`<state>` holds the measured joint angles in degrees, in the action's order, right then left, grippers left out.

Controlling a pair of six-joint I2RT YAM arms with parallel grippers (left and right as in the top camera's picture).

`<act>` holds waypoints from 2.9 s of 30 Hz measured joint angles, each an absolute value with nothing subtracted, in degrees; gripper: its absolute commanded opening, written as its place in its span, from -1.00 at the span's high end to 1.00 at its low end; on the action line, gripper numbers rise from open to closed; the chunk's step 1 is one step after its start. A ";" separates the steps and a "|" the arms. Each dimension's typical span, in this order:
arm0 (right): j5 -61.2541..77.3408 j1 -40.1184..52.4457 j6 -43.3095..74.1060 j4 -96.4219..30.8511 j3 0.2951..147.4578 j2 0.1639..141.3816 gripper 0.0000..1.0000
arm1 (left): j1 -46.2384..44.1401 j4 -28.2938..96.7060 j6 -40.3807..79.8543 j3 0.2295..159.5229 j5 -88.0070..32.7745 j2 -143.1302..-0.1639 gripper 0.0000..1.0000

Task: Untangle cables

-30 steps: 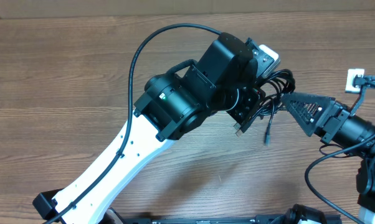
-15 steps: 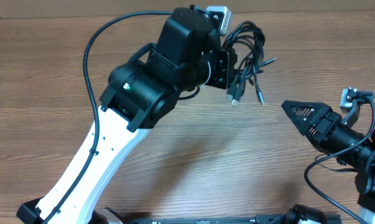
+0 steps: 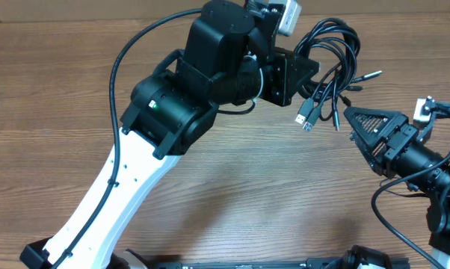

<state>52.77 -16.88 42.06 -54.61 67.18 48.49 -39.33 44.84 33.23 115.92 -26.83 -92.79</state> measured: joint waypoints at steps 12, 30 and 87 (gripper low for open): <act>51.33 -15.33 41.69 -56.36 67.18 48.49 -0.79 | -43.53 36.95 34.41 115.92 -29.02 -92.79 0.92; 25.04 -15.27 29.04 -72.51 67.16 48.53 -0.90 | -39.00 53.74 12.45 115.96 -37.71 -92.77 0.92; 39.59 -14.50 13.74 -59.00 67.16 47.64 -1.00 | -42.04 73.28 -11.92 115.98 -47.48 -92.75 0.91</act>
